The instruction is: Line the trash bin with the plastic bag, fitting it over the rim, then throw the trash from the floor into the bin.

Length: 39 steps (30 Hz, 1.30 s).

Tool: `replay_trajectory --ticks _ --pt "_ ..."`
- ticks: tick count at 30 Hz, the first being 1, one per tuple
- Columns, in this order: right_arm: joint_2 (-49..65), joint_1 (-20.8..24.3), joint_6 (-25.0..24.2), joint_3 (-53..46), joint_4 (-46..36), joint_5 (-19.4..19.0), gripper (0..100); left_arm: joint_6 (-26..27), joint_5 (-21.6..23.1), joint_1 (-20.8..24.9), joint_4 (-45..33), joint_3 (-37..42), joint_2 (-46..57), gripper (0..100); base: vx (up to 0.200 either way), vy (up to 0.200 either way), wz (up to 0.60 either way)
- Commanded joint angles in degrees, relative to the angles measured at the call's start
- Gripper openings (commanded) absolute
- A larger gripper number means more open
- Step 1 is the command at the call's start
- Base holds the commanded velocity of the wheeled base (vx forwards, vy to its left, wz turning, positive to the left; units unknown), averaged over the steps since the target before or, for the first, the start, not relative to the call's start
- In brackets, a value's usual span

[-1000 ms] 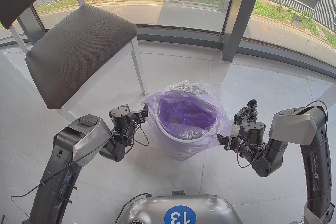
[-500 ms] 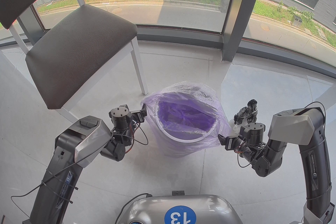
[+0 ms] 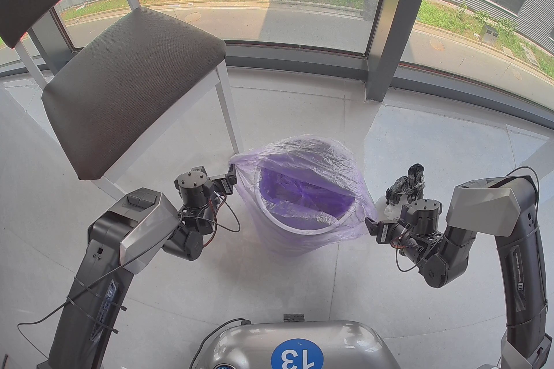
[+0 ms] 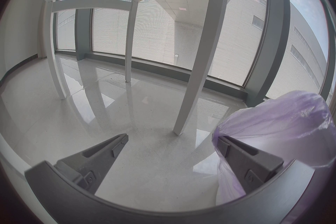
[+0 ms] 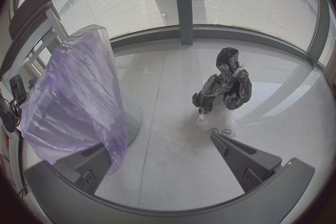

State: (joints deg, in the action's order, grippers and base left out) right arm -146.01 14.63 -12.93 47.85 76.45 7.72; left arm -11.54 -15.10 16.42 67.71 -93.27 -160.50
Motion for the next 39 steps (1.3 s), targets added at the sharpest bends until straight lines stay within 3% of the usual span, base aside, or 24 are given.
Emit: replay_trajectory --ticks 1,13,21,28,34,39 --pt "0.9 -0.1 0.0 -0.5 0.0 0.0 100 -0.1 0.0 0.0 0.2 0.5 1.2 100 0.0 0.0 0.0" --pt "9.4 4.8 0.5 -8.9 -0.1 -0.1 100 -1.6 1.0 2.1 1.4 10.2 7.7 100 0.0 0.0 0.0" --pt "15.3 6.9 0.8 -13.7 -0.2 -0.2 100 -1.1 6.1 1.8 -0.2 18.5 13.6 100 0.0 0.0 0.0" --pt "19.8 8.0 1.3 -16.4 -0.2 -0.4 100 -0.8 5.3 1.2 -3.2 14.8 10.9 100 0.0 0.0 0.0" --pt "19.9 8.1 1.5 -16.7 -0.1 -0.4 100 -0.7 0.6 3.2 -3.2 7.1 2.6 100 0.0 0.0 0.0" --pt "19.4 8.4 1.6 -16.5 -0.1 -0.4 100 -0.7 0.0 4.8 -3.1 5.5 -1.0 100 0.0 0.0 0.0"
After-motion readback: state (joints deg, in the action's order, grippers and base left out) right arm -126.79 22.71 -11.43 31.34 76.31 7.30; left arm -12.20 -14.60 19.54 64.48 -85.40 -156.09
